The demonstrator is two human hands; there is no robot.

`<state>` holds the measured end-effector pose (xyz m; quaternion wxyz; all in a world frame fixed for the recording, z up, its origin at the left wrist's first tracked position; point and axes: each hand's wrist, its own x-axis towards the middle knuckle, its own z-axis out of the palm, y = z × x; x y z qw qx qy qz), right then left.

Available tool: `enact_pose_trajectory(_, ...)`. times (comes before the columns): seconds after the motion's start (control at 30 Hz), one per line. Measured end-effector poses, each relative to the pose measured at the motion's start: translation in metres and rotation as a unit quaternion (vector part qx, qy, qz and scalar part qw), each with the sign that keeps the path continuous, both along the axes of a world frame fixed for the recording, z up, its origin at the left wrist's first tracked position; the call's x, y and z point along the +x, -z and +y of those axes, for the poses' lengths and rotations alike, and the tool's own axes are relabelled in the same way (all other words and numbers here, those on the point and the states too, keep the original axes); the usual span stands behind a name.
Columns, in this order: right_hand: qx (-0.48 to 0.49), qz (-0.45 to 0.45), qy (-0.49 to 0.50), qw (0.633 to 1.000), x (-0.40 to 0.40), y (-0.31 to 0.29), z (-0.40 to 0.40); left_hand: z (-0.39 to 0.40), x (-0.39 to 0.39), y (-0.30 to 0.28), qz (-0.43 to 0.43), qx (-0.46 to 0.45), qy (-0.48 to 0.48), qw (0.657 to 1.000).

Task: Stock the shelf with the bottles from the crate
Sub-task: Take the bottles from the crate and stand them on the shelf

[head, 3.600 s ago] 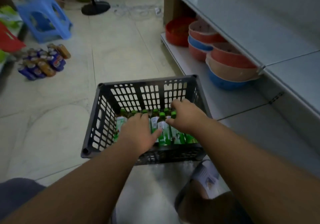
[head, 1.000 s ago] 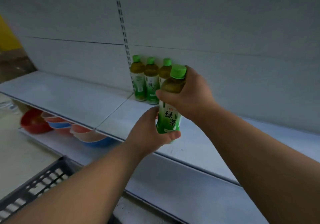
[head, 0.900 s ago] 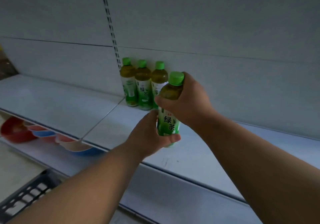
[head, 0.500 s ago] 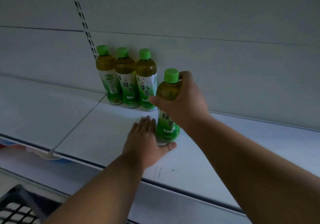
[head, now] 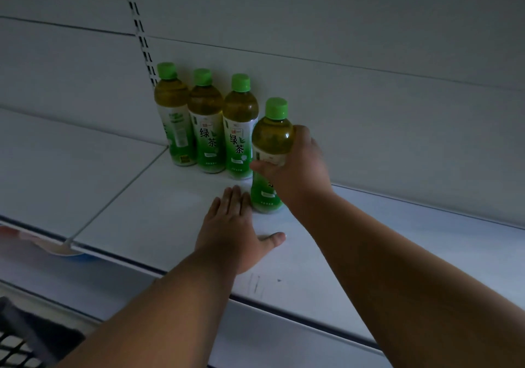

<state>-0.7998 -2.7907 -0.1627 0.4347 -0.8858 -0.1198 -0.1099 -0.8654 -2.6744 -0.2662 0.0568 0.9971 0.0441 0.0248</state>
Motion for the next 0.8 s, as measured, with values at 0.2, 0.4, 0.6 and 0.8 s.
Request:
enact_pose_trajectory(0.2,0.002,-0.014,0.037,0.999,0.043,-0.002,0.017,0.0,0.001,0.001,0.005,0.004,-0.004,1.0)
enact_pose_trajectory(0.4,0.026,-0.026,0.05,0.998,0.056,0.004,0.02,0.0,0.0,0.001,0.005,-0.003,-0.003,1.0)
enact_pose_trajectory(0.6,0.024,-0.034,0.048,0.998,0.057,0.005,0.02,0.0,0.001,0.002,0.009,-0.012,-0.004,1.0)
enact_pose_trajectory(0.8,0.019,-0.001,0.046,0.999,0.012,0.018,0.001,-0.001,0.002,-0.004,0.031,-0.034,-0.009,0.999)
